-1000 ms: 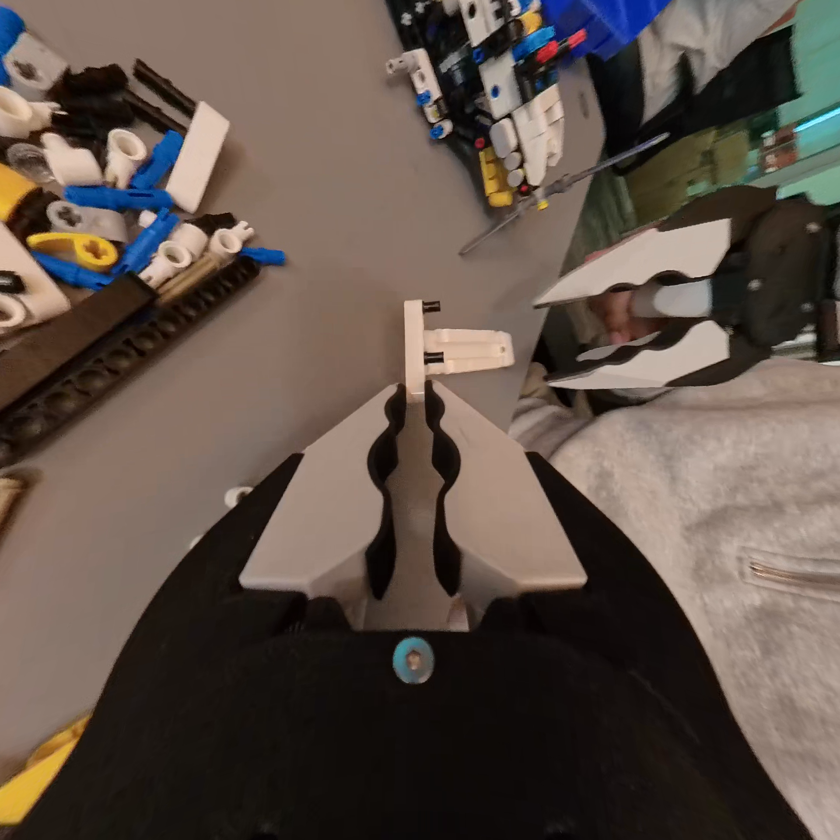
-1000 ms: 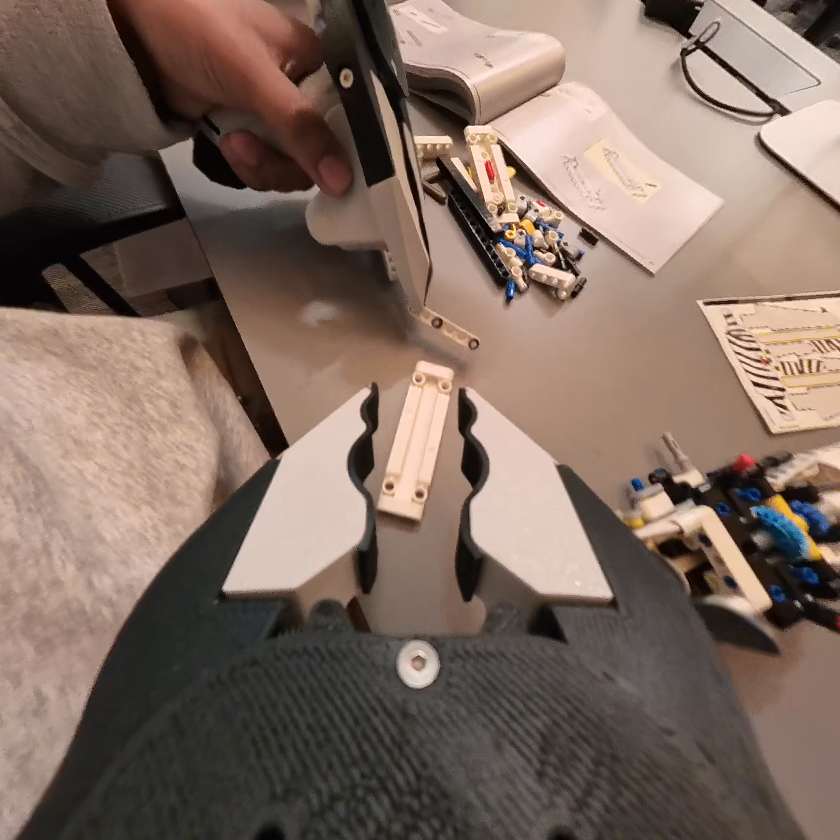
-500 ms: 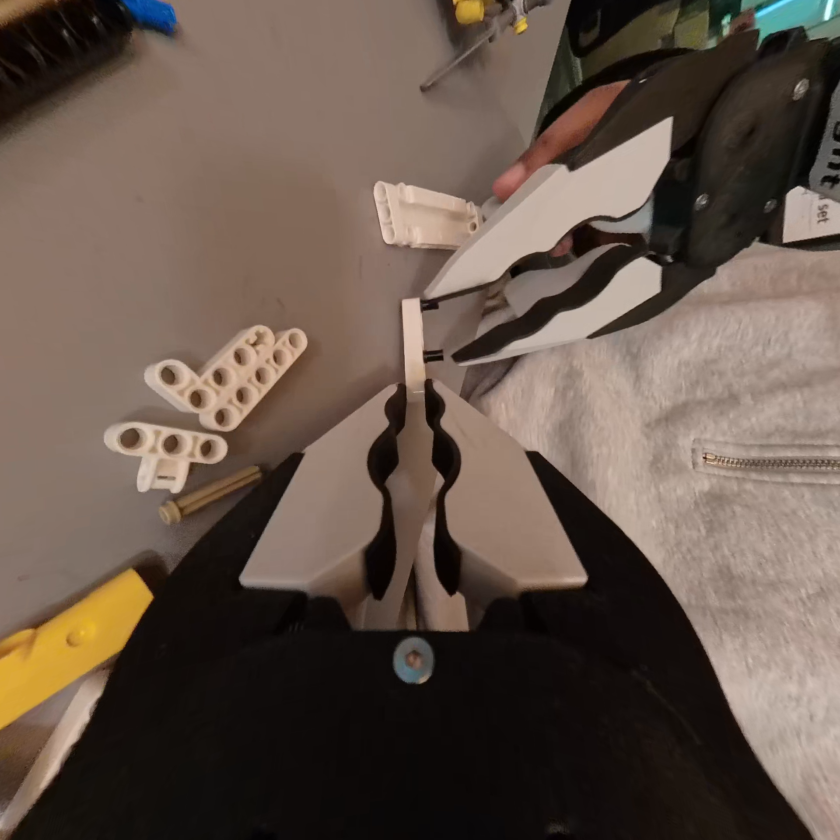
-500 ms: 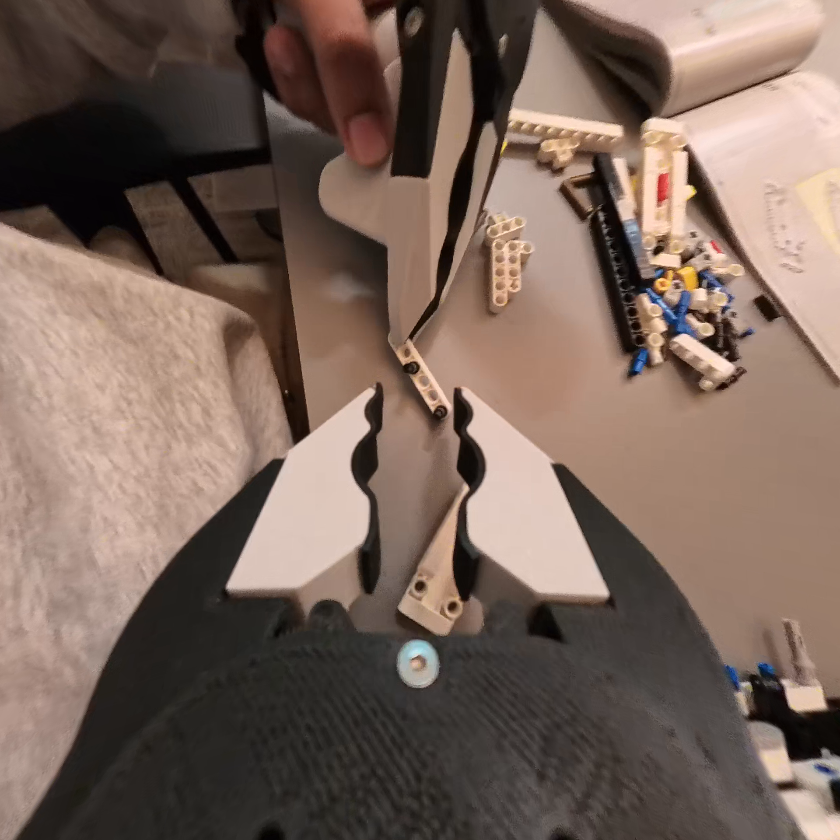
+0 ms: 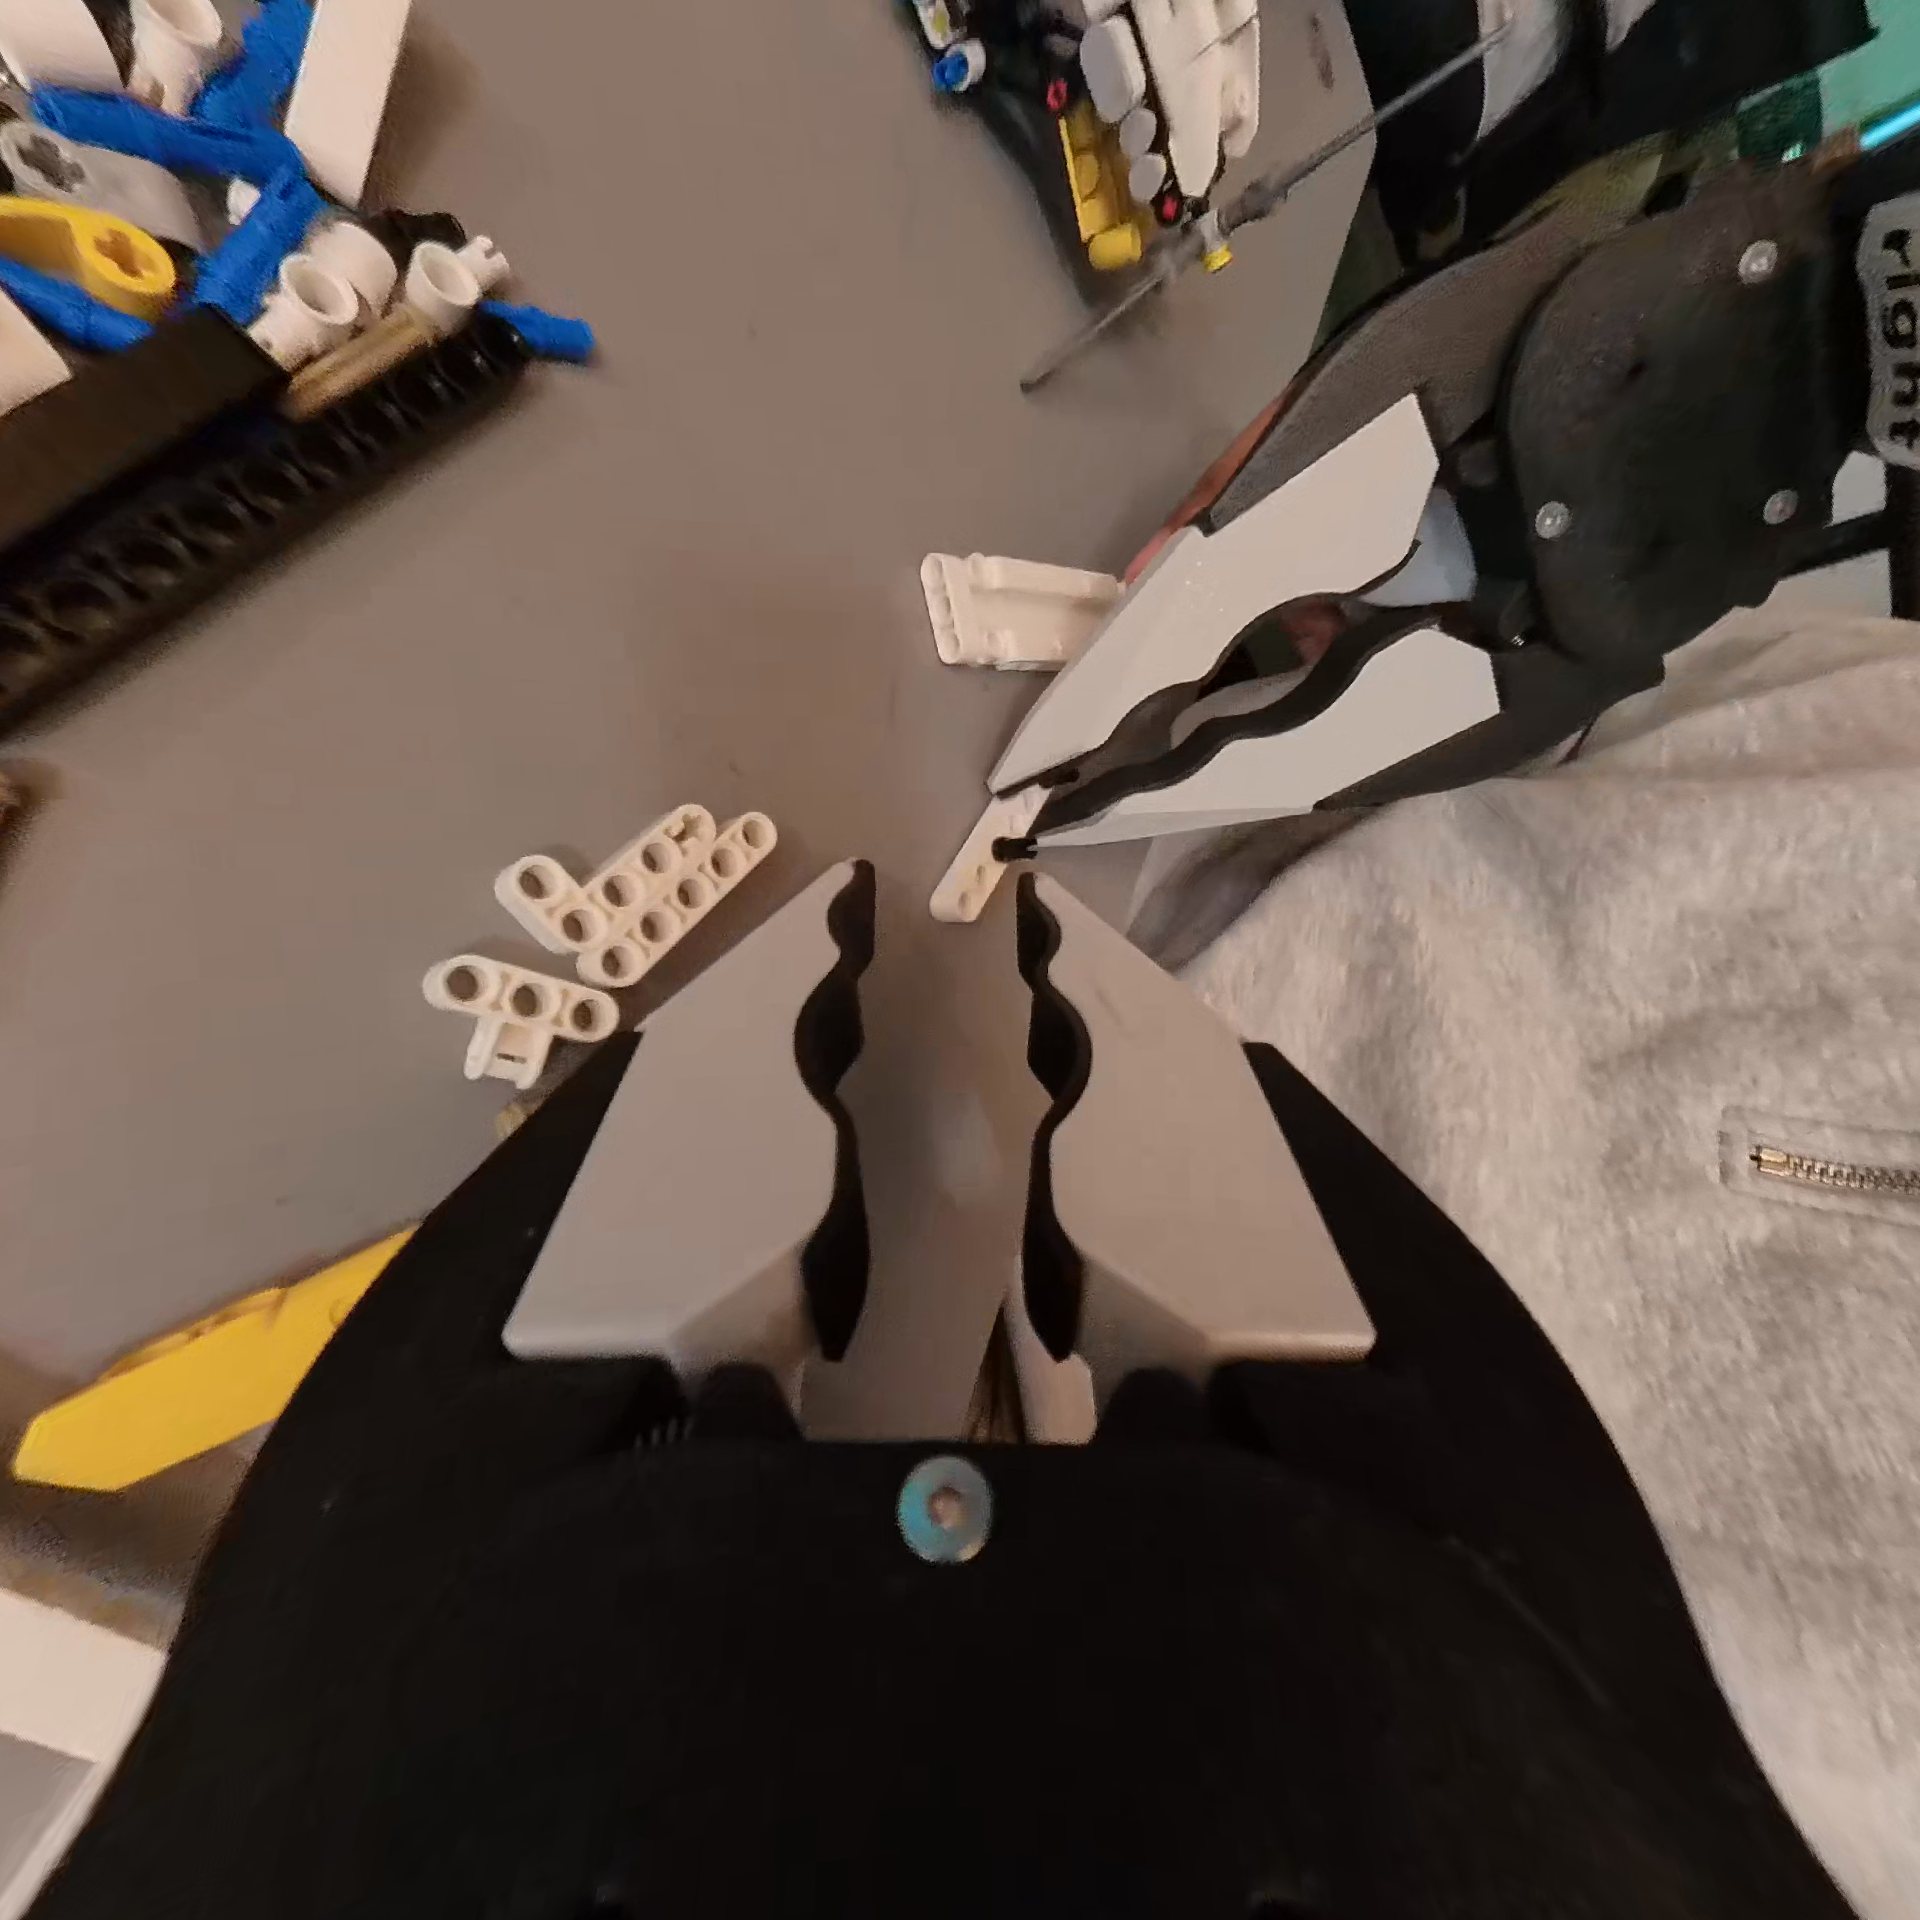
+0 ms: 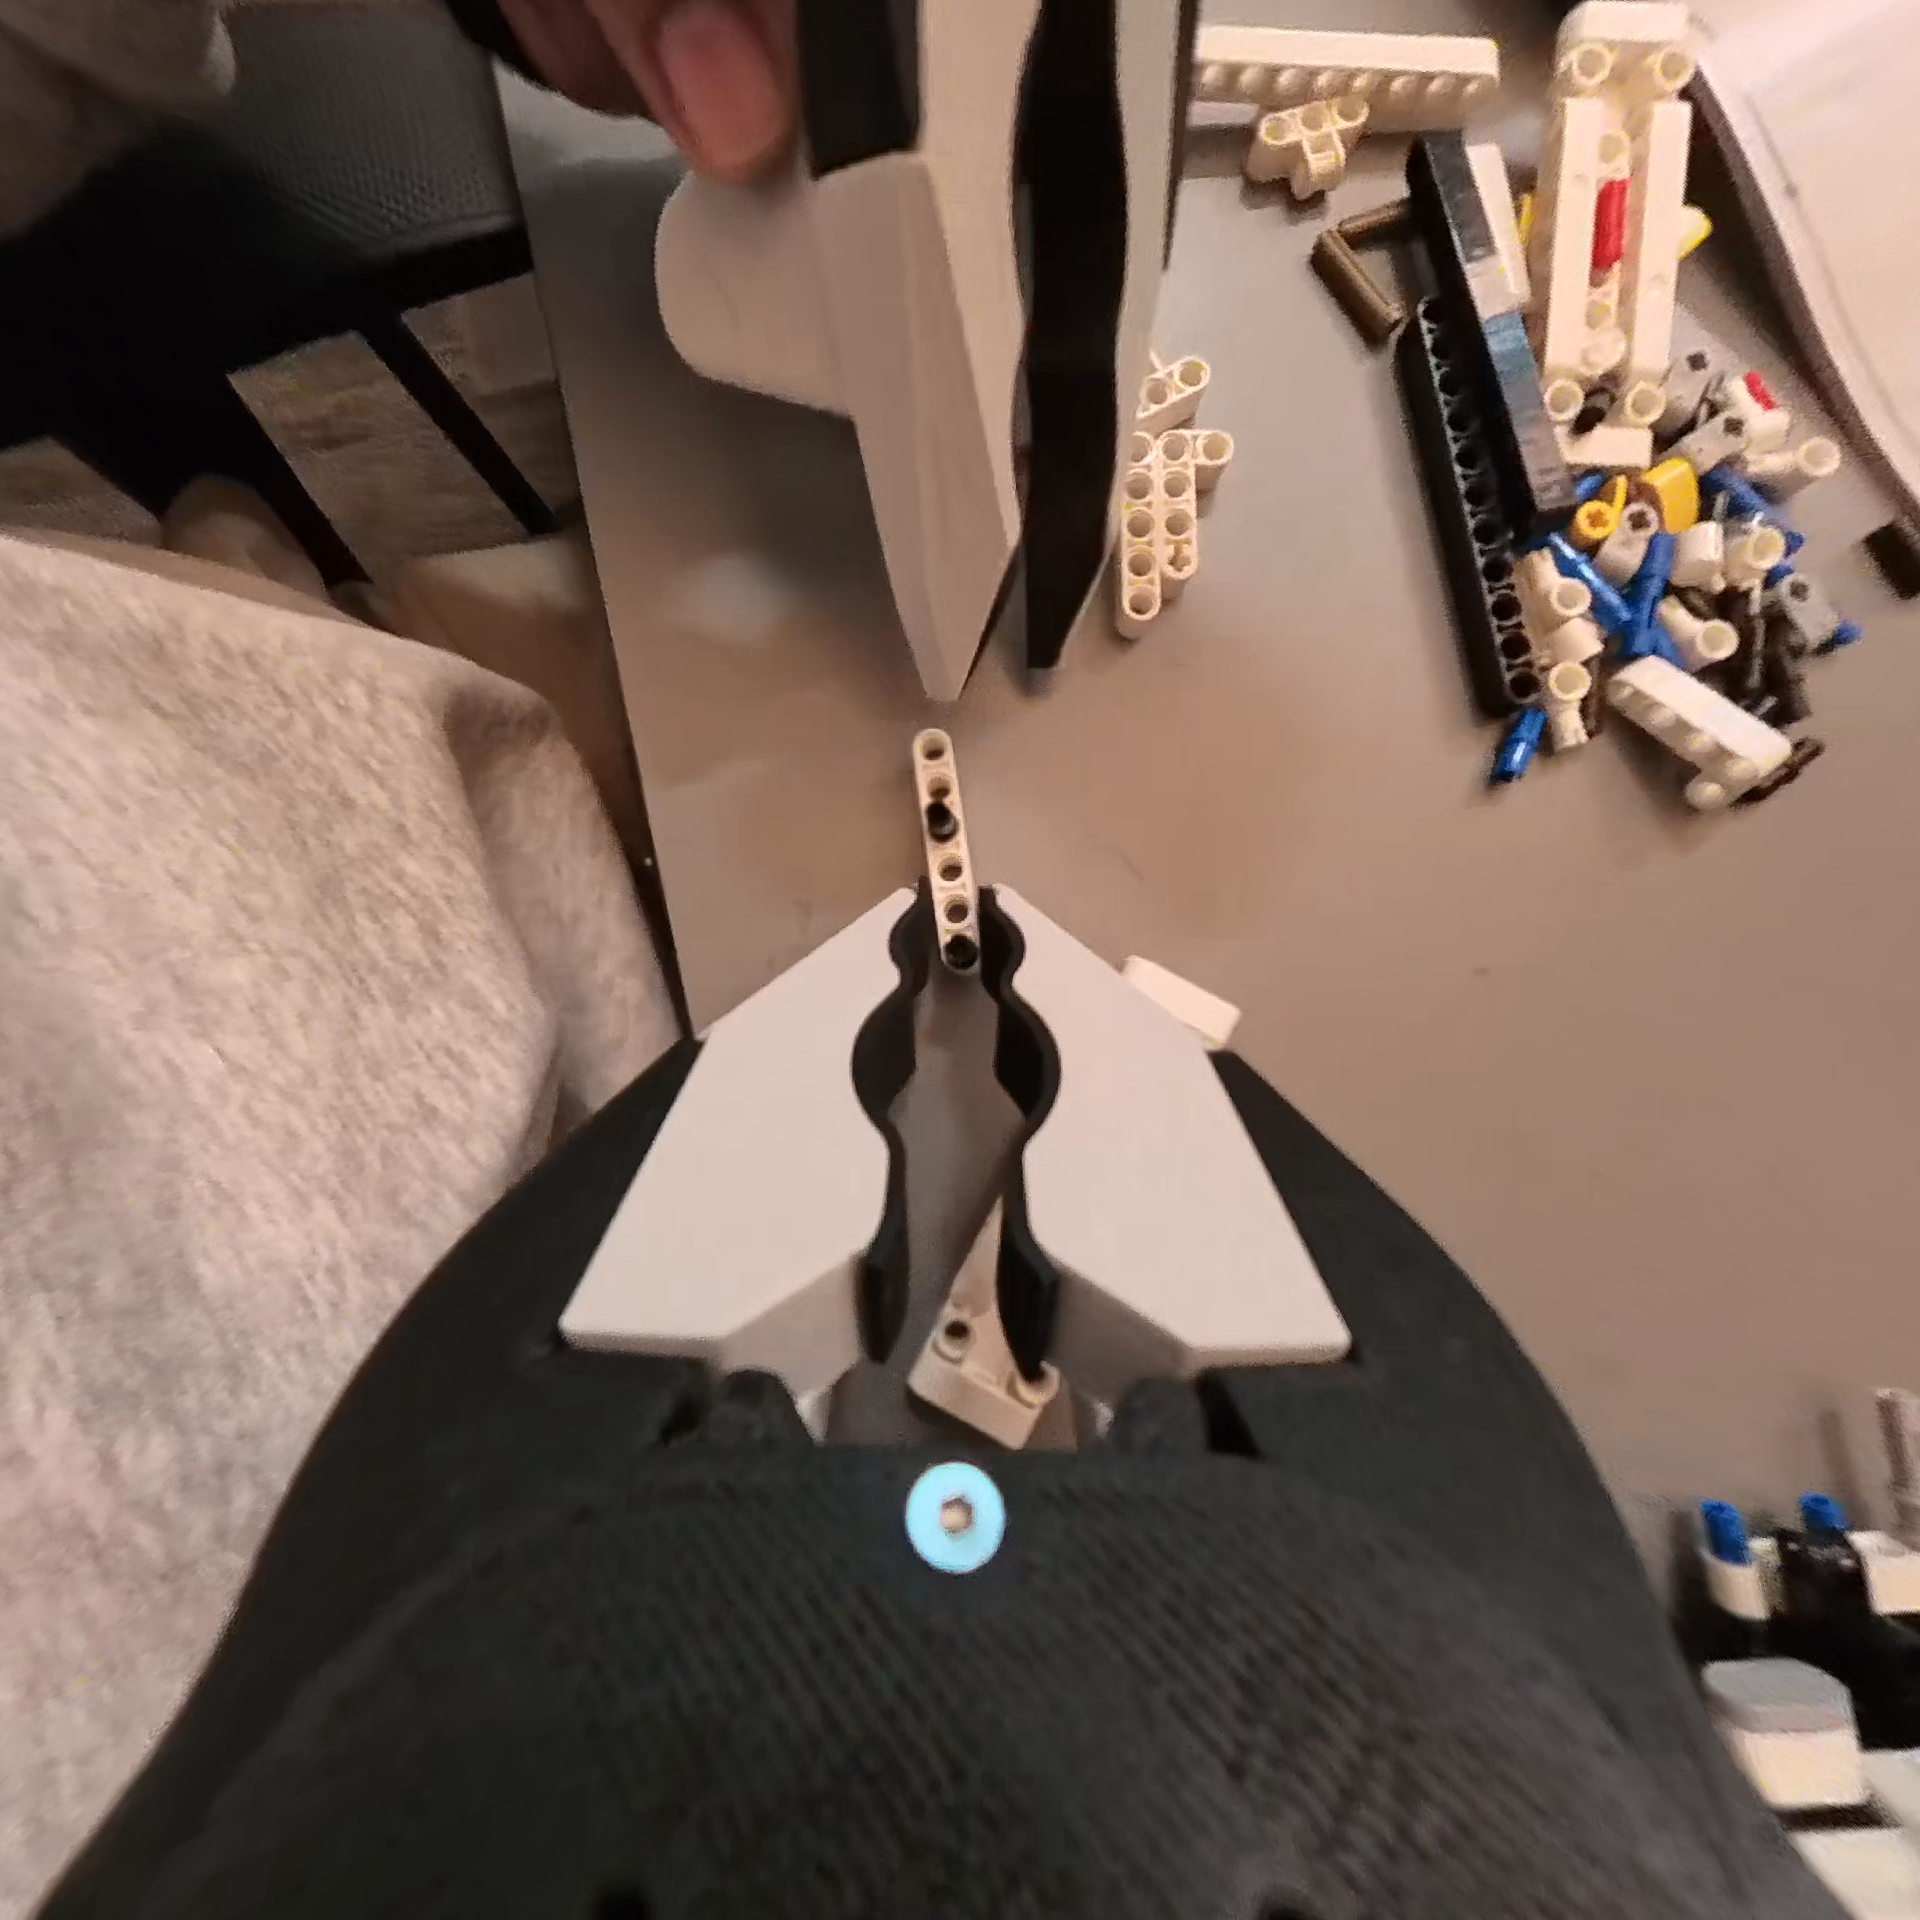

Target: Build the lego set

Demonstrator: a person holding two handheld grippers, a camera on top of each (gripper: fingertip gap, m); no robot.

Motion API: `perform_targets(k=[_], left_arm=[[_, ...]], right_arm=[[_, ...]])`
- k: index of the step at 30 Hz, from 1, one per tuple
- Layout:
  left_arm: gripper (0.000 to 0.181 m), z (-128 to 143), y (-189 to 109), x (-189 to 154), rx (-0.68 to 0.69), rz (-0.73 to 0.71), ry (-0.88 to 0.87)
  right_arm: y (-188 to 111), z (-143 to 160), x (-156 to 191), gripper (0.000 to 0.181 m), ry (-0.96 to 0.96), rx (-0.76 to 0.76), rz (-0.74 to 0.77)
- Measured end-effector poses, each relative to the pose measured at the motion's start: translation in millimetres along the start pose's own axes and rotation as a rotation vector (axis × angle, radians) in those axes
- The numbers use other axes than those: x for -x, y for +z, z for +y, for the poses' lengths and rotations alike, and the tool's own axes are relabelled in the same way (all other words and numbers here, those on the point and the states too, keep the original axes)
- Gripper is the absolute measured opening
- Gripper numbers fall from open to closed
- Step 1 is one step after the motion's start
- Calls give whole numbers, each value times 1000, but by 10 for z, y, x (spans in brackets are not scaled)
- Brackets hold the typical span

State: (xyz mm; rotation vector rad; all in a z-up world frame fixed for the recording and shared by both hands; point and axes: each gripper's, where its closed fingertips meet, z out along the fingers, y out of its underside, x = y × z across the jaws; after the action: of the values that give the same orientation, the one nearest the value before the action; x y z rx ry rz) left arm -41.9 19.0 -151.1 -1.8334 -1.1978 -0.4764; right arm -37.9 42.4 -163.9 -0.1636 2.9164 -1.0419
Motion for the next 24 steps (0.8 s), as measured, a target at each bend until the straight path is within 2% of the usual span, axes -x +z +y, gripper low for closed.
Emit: perform_targets(k=[5,9,13,15,18,20,24], left_arm=[[26,50,37,-31,-36,-50,34],[24,-49,-39,-123,-152,-40,49],[20,-193,-136,-132,-274,-57,60],[20,-242,-165,-142,-314,-64,73],[20,-281,-180,-219,-357,-46,91],[21,-281,-170,-293,-372,-28,117],[28,-216,-106,-324,-353,-67,195]], right_arm=[[-137,3,-58,25,33,-21,52],[-352,105,-155,28,70,-23,170],[-341,386,-226,37,103,70,277],[-318,384,-204,39,136,36,273],[-297,393,-191,34,184,24,246],[-282,389,-175,23,205,12,216],[-311,402,-192,23,230,-2,204]])
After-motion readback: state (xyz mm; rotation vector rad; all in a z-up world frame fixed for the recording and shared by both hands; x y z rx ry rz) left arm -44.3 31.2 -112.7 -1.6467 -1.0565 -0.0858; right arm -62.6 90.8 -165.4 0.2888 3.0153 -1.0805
